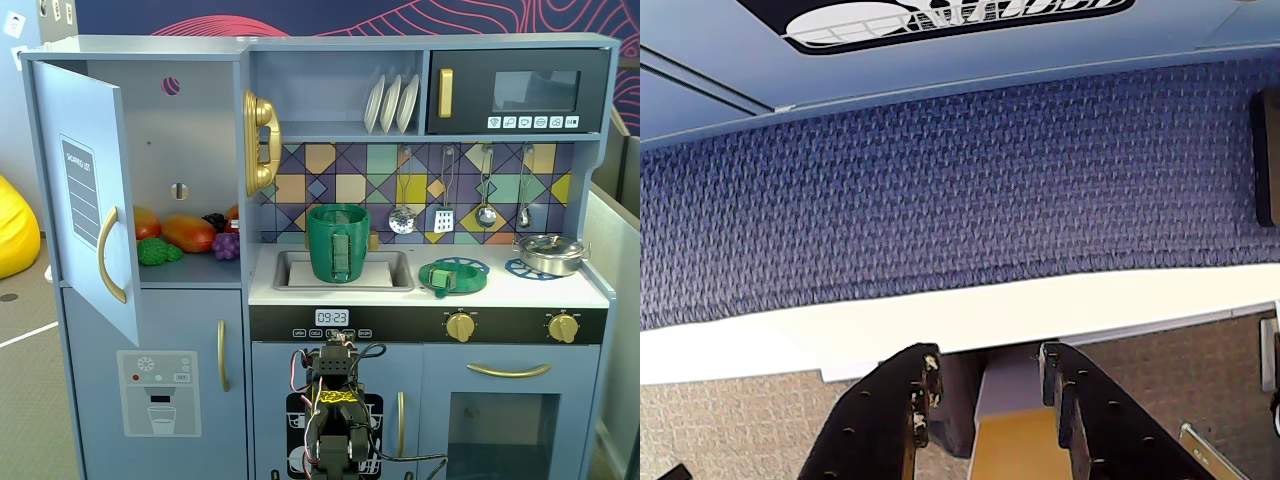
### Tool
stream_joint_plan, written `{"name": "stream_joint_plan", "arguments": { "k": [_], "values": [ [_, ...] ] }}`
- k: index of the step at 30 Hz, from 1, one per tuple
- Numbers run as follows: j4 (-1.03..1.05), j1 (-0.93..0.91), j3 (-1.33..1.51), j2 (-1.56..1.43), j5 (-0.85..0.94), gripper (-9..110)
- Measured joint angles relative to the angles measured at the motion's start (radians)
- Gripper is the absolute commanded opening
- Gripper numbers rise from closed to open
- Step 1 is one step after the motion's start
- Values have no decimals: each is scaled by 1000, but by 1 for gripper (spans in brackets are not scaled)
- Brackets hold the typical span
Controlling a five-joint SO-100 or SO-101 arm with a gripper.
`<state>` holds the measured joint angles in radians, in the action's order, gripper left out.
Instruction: Pick up the lid from the counter and put it on the green recipient
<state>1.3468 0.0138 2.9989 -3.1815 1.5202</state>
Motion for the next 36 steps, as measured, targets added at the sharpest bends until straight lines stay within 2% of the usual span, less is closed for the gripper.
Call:
{"name": "stream_joint_plan", "arguments": {
  "k": [24,28,32,36],
  "values": [
    [0,-2,2,0,15,0],
    [-25,-103,-9,11,75,0],
    [-207,-229,-153,138,175,4],
    [-453,-324,-380,319,183,9]
  ]
}}
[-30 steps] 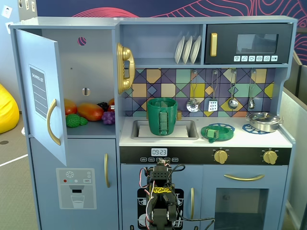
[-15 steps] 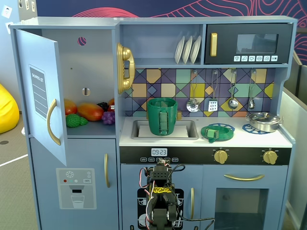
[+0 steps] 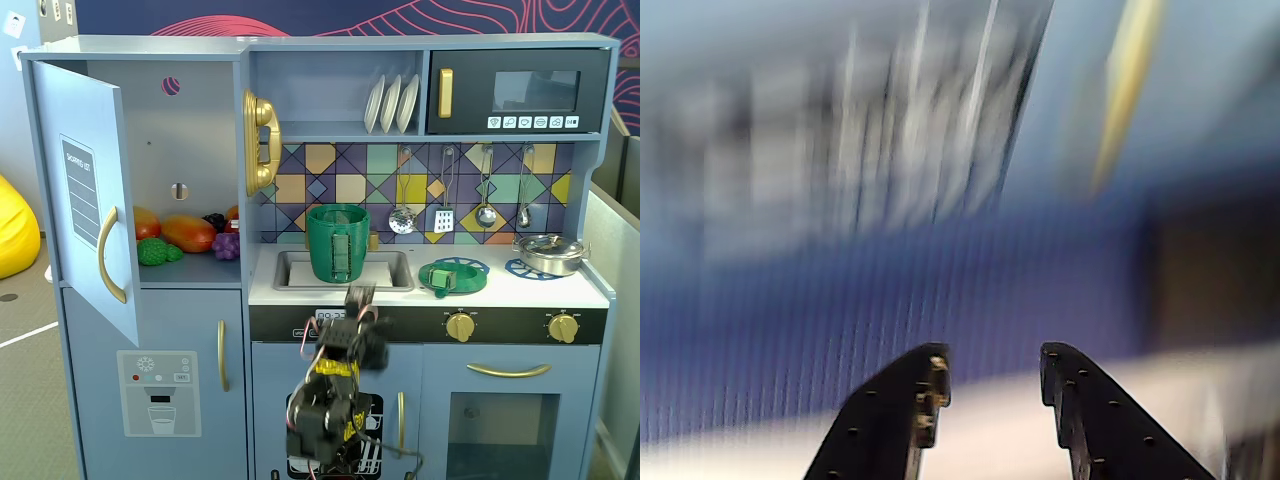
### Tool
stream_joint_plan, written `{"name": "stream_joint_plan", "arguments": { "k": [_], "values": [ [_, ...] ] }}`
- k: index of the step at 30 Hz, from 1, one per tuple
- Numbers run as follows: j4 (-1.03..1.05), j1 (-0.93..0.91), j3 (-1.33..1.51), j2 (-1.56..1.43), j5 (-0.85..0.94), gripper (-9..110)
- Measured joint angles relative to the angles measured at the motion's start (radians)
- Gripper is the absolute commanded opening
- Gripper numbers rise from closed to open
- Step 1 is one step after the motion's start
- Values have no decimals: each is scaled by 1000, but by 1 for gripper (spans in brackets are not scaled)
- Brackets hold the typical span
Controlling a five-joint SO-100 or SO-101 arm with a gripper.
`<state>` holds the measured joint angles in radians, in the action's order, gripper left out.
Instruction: Pick up the lid from the counter and put it on the green recipient
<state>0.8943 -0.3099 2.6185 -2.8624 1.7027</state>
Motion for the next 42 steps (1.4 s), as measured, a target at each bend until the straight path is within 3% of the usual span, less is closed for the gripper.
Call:
{"name": "stream_joint_plan", "arguments": {
  "k": [7,11,26,42],
  "values": [
    [-577,-183,-106,103,-71,38],
    [-772,-273,-106,120,-104,46],
    [-1089,-351,-87,393,-106,44],
    [-1160,-311,-307,727,-103,38]
  ]
}}
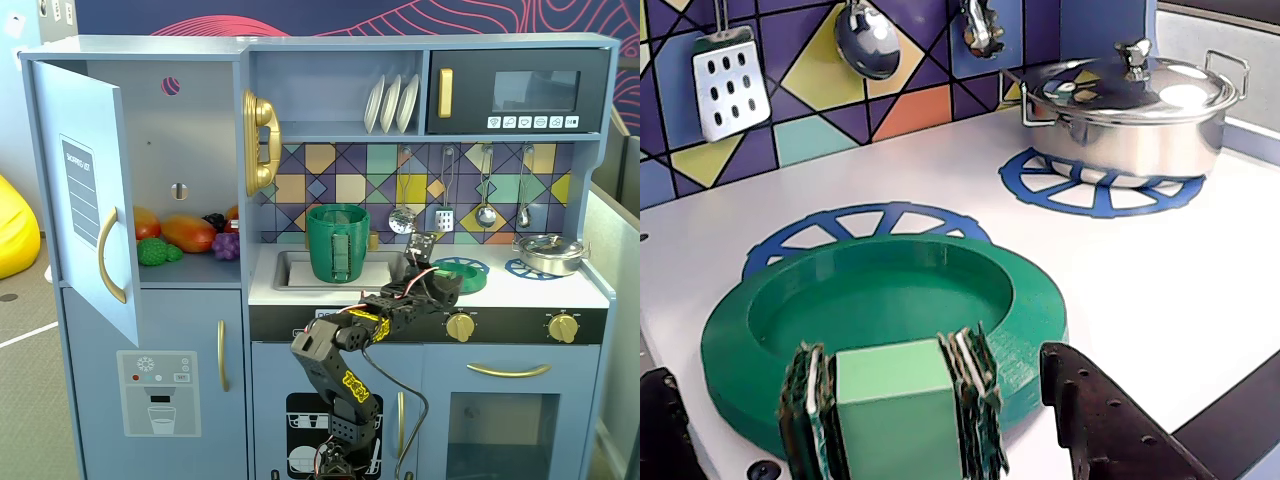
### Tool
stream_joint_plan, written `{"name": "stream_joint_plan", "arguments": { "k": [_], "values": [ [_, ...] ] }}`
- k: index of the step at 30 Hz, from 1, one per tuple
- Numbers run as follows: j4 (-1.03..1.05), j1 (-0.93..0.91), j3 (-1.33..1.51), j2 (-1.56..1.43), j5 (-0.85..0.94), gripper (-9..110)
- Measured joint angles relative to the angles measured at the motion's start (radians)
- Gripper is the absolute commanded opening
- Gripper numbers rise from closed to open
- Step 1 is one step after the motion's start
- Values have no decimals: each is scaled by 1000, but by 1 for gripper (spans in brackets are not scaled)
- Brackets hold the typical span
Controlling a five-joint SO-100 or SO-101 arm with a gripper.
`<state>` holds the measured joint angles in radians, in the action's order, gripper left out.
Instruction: Pick up the lid from the counter and put it on the green recipient
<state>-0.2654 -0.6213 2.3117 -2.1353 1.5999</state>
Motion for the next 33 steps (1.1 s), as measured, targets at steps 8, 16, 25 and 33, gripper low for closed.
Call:
{"name": "stream_joint_plan", "arguments": {
  "k": [8,16,25,33],
  "values": [
    [-18,5,-54,84,0,30],
    [-18,21,-61,98,41,0],
    [-18,23,-66,98,49,0],
    [77,57,-212,100,29,0]
  ]
}}
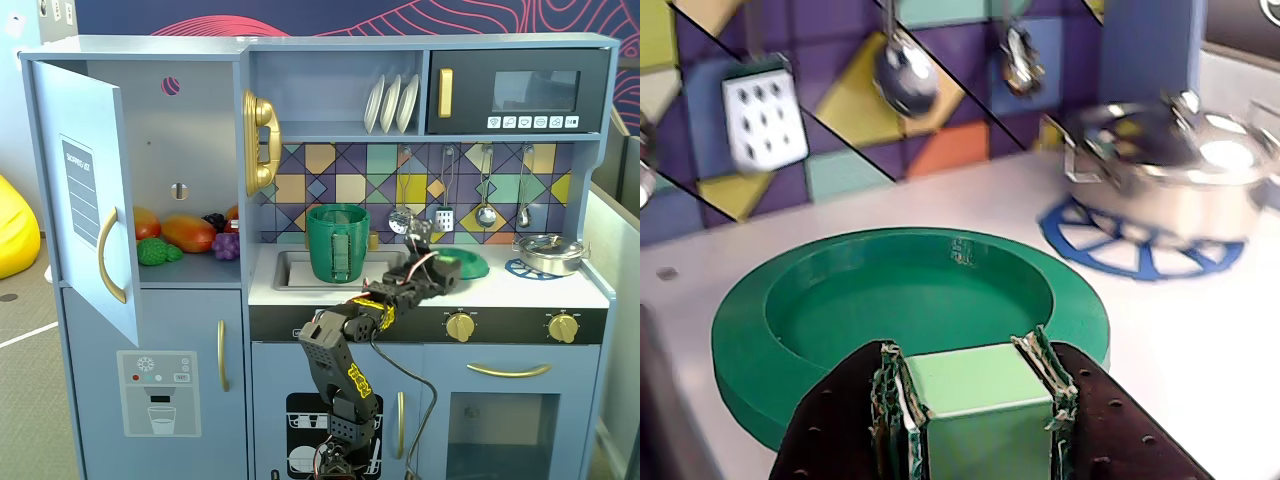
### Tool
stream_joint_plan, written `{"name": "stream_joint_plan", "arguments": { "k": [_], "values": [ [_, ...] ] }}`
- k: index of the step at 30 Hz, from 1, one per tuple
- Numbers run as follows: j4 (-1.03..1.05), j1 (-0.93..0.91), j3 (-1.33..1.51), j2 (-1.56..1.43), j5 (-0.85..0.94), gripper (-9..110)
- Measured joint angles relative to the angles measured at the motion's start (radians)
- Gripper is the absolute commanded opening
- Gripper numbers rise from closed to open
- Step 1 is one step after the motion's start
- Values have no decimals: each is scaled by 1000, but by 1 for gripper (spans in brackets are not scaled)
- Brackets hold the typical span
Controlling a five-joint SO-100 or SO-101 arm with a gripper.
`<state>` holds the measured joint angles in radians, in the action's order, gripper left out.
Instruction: Pick up the lid from the counter and put it on the green recipient
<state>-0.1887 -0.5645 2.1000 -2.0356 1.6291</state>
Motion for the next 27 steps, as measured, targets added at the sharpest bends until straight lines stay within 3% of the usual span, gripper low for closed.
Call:
{"name": "stream_joint_plan", "arguments": {
  "k": [16,27],
  "values": [
    [282,199,-407,-38,-8,0],
    [422,420,-505,-52,8,0]
  ]
}}
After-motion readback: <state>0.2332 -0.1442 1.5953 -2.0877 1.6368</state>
